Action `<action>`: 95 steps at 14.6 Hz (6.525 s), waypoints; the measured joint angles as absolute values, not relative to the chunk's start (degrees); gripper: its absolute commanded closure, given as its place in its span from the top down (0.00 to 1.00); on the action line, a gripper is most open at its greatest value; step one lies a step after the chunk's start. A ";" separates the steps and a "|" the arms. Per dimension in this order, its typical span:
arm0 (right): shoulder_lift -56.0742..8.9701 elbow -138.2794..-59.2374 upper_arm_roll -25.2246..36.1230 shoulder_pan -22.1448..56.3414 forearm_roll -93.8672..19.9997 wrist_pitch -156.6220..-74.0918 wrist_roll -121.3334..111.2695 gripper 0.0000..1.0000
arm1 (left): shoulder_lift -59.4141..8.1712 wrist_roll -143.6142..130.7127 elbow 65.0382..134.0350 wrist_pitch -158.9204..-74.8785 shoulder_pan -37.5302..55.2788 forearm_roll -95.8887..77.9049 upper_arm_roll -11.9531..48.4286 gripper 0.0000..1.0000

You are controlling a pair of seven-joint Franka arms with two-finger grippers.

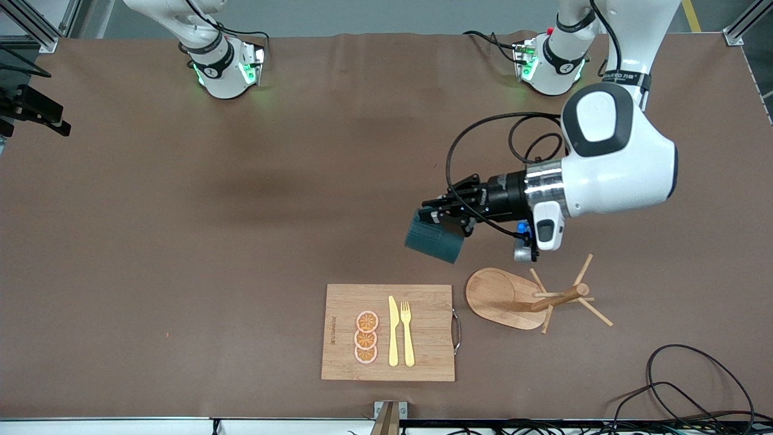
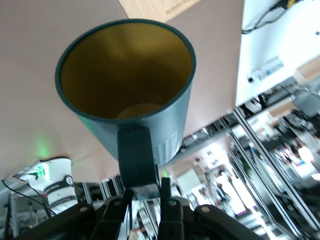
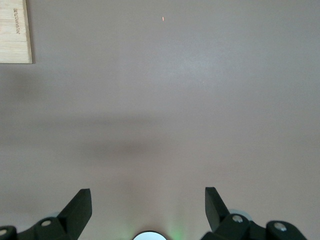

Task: Pass cup and hang on rack
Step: 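Lift the mug by its handle and carry it to the rack, then lower the mug handle onto a rack peg with the left gripper, then open the left gripper and pull it back from the mug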

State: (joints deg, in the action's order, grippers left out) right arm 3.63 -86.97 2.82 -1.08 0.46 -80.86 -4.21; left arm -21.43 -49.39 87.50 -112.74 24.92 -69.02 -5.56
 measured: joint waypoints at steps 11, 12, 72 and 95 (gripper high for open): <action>3.63 -86.97 2.82 -1.08 0.46 -80.86 -4.25 1.00 | -23.31 -29.04 92.49 -93.79 9.32 -74.42 -5.50 0.00; 3.63 -86.97 2.82 -1.08 0.46 -80.86 -4.25 1.00 | -23.76 -27.65 92.79 -93.16 9.02 -74.81 -5.49 0.00; 3.63 -86.97 2.82 -1.08 0.46 -80.86 -4.26 1.00 | -34.97 -10.59 87.39 -85.57 -1.89 -81.84 -5.34 1.00; 3.63 -86.94 2.80 -1.07 0.46 -80.74 -4.28 1.00 | -9.65 -11.29 77.93 -84.99 -3.30 -12.68 -0.05 1.00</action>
State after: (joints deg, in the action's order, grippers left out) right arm 3.63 -86.94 2.80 -1.07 0.46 -80.74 -4.28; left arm -9.65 -11.29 77.93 -84.99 -3.30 -12.68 -0.05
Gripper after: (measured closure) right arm 0.000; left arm 0.000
